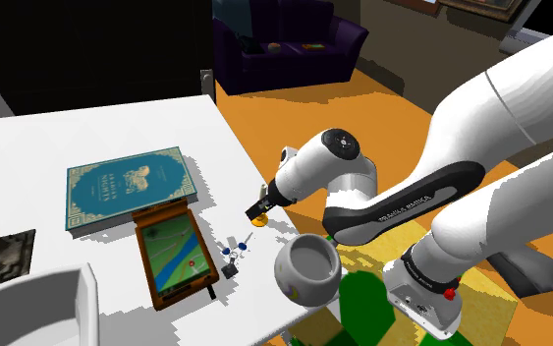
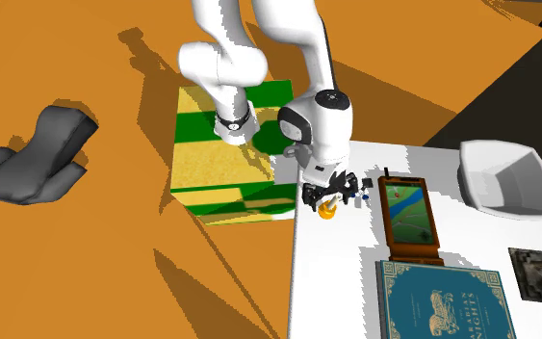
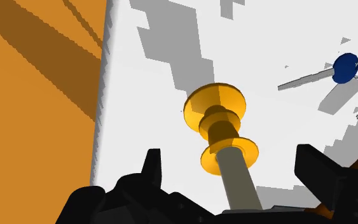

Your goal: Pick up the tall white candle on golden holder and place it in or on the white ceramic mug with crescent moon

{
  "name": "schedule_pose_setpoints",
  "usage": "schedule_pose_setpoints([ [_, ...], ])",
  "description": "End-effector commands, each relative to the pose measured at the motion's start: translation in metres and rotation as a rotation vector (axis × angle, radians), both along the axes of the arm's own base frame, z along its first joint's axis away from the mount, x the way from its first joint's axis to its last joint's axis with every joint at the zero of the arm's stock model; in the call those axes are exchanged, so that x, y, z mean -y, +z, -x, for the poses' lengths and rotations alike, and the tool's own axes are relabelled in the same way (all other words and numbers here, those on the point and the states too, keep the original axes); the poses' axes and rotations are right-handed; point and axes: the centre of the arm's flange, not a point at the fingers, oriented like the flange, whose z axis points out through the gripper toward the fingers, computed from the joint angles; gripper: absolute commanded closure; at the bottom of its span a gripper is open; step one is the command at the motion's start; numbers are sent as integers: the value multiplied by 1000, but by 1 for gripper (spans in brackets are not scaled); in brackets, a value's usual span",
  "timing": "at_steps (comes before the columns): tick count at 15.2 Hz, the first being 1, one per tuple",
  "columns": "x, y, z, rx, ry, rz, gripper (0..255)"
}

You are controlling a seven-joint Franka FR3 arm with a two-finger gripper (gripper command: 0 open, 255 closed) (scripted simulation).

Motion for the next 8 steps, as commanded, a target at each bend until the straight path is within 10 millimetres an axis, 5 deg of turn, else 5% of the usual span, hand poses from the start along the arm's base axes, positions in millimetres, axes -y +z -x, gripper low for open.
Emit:
schedule_pose_setpoints([
  [1,0,0,0,0,0,0,0],
  [2,0,0,0,0,0,0,255],
  [8,0,0,0,0,0,0,255],
])
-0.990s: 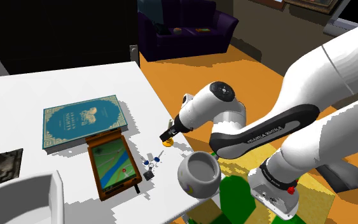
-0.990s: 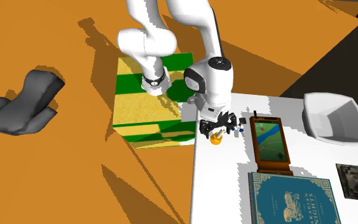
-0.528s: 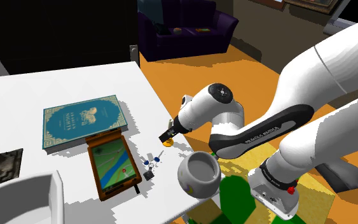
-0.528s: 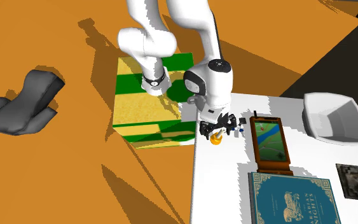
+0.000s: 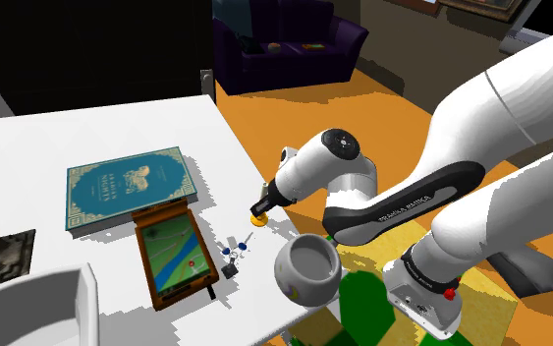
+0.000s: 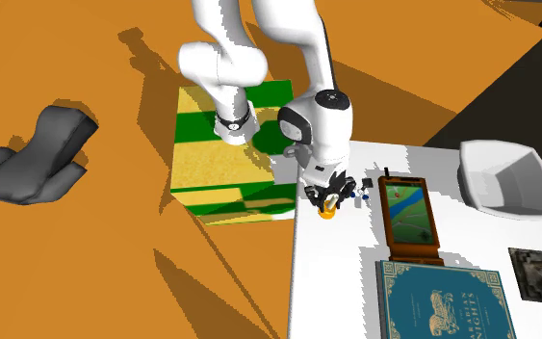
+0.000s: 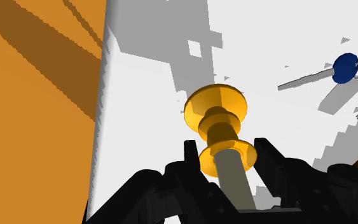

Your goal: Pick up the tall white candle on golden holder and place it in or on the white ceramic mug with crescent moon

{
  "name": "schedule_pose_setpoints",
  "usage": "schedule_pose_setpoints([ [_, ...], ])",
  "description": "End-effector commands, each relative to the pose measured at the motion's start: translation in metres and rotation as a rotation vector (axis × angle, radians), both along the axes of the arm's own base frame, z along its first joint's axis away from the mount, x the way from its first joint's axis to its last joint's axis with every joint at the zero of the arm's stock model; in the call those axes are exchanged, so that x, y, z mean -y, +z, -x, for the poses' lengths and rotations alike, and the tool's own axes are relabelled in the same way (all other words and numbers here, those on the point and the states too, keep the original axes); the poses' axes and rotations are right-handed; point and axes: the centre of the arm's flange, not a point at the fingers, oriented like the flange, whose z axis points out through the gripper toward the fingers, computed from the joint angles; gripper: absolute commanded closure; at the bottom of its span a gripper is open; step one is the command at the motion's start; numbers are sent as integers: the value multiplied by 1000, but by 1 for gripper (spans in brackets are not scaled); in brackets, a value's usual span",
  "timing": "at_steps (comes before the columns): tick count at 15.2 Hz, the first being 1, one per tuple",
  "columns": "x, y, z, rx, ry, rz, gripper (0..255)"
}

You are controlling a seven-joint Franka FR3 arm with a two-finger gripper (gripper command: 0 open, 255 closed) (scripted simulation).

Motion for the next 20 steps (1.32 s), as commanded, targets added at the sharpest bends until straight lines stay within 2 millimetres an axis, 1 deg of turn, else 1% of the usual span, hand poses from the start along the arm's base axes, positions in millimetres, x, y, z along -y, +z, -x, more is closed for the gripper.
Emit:
schedule_pose_setpoints([
  [1,0,0,0,0,0,0,255],
  [3,0,0,0,0,0,0,255],
  [20,0,90,0,0,0,0,255],
])
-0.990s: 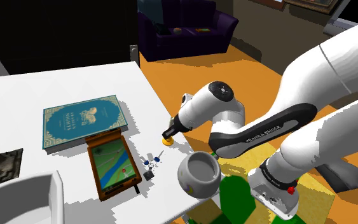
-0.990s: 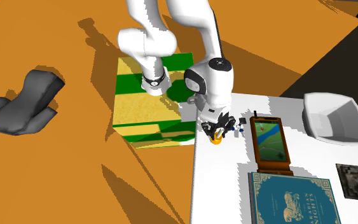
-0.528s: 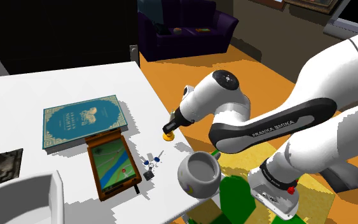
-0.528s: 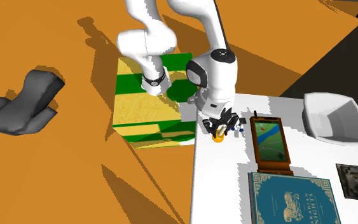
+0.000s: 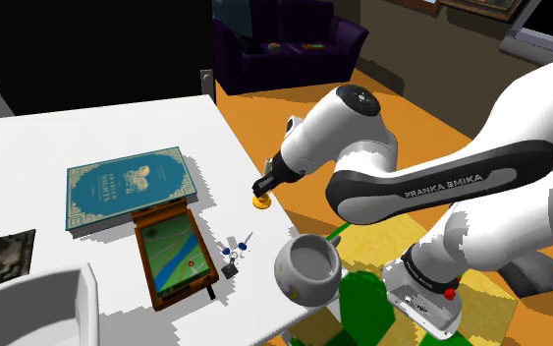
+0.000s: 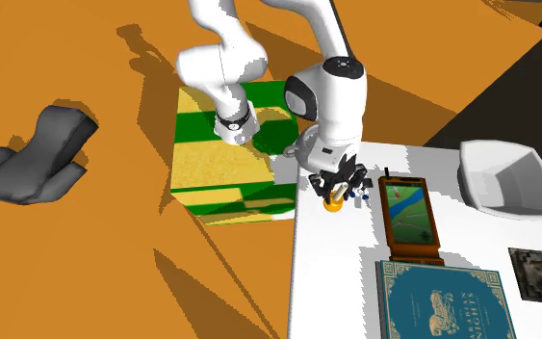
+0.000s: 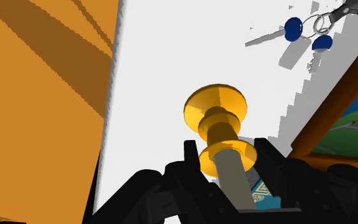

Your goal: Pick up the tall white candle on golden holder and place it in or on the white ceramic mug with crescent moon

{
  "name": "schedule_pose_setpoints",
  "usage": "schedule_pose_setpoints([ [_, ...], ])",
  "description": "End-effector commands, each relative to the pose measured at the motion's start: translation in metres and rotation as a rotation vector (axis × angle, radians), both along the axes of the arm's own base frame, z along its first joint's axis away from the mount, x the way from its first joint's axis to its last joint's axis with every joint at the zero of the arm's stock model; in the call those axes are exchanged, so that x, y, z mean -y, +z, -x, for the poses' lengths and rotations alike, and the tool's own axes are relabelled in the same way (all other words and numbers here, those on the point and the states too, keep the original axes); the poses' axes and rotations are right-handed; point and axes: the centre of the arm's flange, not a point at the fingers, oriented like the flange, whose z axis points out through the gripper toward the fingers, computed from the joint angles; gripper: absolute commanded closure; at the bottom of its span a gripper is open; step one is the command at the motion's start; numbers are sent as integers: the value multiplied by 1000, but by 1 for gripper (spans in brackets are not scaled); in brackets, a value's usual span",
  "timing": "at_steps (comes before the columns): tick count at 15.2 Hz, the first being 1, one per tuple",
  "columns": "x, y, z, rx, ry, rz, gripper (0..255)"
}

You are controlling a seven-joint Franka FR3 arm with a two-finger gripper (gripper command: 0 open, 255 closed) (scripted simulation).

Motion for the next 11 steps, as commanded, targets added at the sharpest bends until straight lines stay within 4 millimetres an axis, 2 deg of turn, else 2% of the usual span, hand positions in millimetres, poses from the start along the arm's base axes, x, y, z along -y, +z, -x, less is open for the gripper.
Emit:
schedule_pose_setpoints([
  [1,0,12,0,-1,0,0,255],
  [11,0,65,0,-1,0,0,255],
])
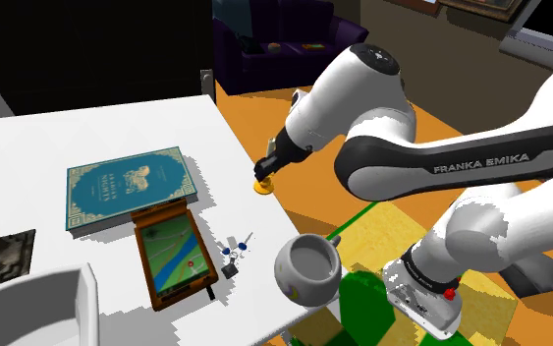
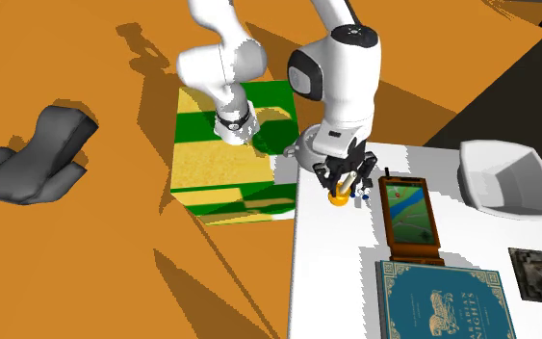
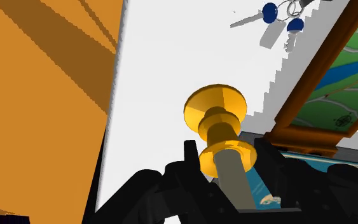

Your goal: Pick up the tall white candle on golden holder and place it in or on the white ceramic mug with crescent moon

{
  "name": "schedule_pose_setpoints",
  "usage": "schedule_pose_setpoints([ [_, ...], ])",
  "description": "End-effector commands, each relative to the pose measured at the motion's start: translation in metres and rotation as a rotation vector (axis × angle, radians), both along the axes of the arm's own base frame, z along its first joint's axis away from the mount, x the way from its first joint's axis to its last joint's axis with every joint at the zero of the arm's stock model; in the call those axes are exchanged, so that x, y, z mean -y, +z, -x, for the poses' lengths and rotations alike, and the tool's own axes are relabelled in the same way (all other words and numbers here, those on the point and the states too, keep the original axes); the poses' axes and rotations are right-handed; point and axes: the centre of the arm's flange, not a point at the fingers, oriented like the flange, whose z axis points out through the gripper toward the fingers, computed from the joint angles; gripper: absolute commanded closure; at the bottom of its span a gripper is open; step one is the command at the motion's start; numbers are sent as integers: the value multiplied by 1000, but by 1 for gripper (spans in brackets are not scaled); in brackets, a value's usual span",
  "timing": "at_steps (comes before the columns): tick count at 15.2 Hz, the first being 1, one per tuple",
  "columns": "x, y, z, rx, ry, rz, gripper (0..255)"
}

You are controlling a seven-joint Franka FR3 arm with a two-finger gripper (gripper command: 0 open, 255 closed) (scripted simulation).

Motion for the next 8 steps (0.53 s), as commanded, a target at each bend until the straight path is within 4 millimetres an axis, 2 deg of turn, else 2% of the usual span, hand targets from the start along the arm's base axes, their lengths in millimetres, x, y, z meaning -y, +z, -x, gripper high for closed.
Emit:
schedule_pose_setpoints([
  [1,1,10,-1,-1,0,0,255],
  [5,1,30,-1,-1,0,0,255],
  [8,4,26,39,-1,0,0,255],
])
